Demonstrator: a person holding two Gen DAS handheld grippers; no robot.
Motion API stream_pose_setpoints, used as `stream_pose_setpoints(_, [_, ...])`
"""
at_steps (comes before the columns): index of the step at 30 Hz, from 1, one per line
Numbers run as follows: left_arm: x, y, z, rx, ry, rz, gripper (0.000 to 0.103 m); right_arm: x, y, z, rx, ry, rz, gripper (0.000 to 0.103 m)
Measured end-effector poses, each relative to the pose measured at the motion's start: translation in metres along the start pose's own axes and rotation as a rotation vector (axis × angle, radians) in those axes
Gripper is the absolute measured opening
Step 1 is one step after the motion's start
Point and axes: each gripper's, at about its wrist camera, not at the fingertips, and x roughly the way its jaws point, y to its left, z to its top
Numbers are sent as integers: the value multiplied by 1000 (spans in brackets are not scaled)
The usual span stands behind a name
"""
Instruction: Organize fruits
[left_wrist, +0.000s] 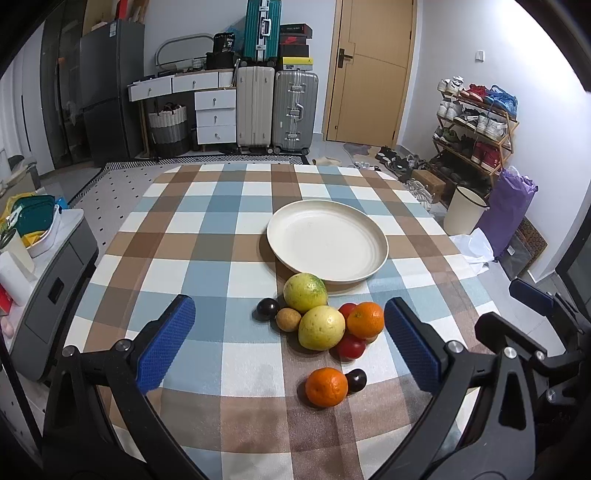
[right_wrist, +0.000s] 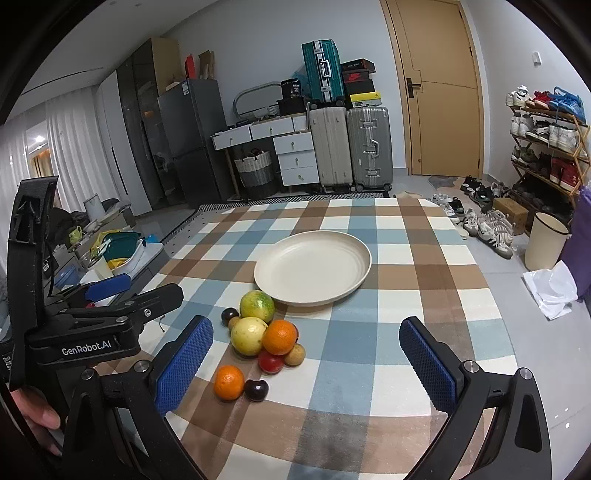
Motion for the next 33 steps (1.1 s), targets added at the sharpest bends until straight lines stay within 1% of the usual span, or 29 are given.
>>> stream_pose_setpoints(5, [8,-2,-7,17,22,-8,102,0,-3,-2,10,-2,-16,103])
stream_pose_setpoints(9, [16,4,-12,16,45,-39,102,-1,-7,-2,19,-8,-28,103])
stream_pose_setpoints(16, [38,3,-26,40,117,-78,102,3,-13,-6,34,-2,-31,103])
stream_pose_setpoints(23, [62,5,-47,44,198,-135,102,7,-20,-10,46,6,-32,103])
stream_pose_setpoints(33, [79,-1,-67,64,251,-171,102,9,-28,-13,70,4,-37,103])
